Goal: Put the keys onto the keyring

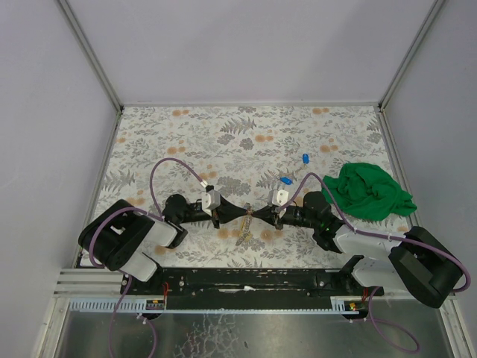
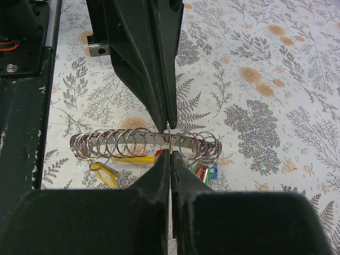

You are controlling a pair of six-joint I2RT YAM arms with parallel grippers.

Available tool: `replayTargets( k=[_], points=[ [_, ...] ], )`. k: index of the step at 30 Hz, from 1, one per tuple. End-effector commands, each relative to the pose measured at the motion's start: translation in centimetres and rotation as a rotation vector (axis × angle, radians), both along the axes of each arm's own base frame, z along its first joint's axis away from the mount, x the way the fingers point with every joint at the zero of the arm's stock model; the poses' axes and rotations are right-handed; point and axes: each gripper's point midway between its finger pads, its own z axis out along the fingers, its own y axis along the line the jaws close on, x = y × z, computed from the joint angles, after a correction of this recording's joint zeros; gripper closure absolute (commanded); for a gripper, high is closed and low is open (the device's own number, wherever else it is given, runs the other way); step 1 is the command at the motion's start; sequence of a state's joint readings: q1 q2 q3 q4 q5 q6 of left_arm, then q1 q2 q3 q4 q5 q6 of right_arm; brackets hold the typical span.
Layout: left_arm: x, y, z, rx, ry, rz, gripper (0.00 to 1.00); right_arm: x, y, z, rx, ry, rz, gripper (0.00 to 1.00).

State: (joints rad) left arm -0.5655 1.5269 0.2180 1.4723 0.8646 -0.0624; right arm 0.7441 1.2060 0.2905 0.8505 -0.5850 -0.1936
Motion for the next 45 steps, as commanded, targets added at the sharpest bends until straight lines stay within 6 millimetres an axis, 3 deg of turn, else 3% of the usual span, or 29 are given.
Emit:
replayTargets(
  k=[1,45],
  points=[
    [0.49,-0.05,1.80,-0.040,-0.089,0.023,1.00,0.52,0.48,2.68,0.066,-0.062,0.001,1.00],
    [0.16,-0.27,1.79,-0.040,-0.085,-0.007,1.00,0.82,0.55,2.92,0.077,-0.063,-0.012,1.00]
  ],
)
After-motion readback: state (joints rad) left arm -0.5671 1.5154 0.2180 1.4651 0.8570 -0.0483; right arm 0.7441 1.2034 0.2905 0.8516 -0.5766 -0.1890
